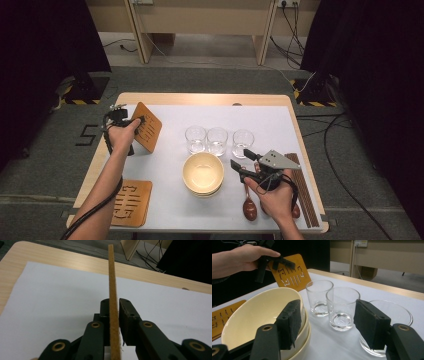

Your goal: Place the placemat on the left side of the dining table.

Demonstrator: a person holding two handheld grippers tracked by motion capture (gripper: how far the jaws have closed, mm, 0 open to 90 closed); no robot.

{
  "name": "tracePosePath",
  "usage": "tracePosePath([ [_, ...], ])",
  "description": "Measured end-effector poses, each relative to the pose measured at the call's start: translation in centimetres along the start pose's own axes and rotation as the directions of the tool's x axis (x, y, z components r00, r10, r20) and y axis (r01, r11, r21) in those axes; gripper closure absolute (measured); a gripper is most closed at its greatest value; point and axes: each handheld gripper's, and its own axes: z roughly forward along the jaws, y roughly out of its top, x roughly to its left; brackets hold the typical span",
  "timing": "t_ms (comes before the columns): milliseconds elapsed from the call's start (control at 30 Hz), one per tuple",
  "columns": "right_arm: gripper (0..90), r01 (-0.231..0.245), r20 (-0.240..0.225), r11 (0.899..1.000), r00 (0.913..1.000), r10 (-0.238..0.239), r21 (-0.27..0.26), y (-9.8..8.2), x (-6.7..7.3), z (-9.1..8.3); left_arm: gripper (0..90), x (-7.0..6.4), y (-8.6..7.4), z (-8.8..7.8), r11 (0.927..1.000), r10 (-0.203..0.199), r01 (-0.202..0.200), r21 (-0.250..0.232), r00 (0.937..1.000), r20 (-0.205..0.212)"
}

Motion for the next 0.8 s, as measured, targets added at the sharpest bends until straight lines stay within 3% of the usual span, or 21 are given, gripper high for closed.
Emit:
tracePosePath([
  [200, 39.1, -0.003, -0.004, 1.000, 1.0000, 0.003, 0.005, -0.1, 0.2, 0.1, 70.7, 1.5, -0.5, -0.1, 0.9998, 0.013, -0.012, 0.015, 0.9995, -0.030],
  [300, 39.1, -0.001, -0.003, 1.000, 1.0000, 0.001, 0.007, -0.2, 0.2, 0.1, 62.2, 2.4, -1.0, 0.0, 0.9995, 0.023, -0.022, 0.022, 0.9977, -0.064],
  [500, 39.0, 0.002, -0.003, 1.000, 1.0000, -0.002, 0.017, -0.4, 0.2, 0.4, 45.6, 4.7, -2.1, 0.4, 0.9991, 0.006, -0.002, 0.041, 0.9947, -0.103],
  [567, 39.0, -0.006, -0.006, 1.000, 1.0000, 0.006, 0.022, -0.4, 0.3, 0.4, 44.9, 5.0, -2.1, 0.1, 0.9982, 0.045, -0.039, 0.046, 0.9897, -0.136],
  [667, 39.0, 0.000, -0.005, 1.000, 1.0000, 0.000, 0.024, -0.5, 0.3, 0.4, 42.9, 5.8, -2.1, -0.4, 0.9980, 0.055, -0.050, 0.039, 0.9856, -0.160],
  [733, 39.0, 0.000, -0.005, 1.000, 1.0000, 0.000, 0.023, -0.4, 0.3, 0.4, 43.7, 6.1, -2.0, -0.9, 0.9978, 0.062, -0.058, 0.033, 0.9844, -0.165],
  [800, 39.0, -0.003, -0.005, 1.000, 1.0000, 0.003, 0.022, -0.4, 0.3, 0.4, 49.3, 6.2, -2.2, -1.6, 0.9963, 0.078, -0.072, 0.046, 0.9869, -0.141],
])
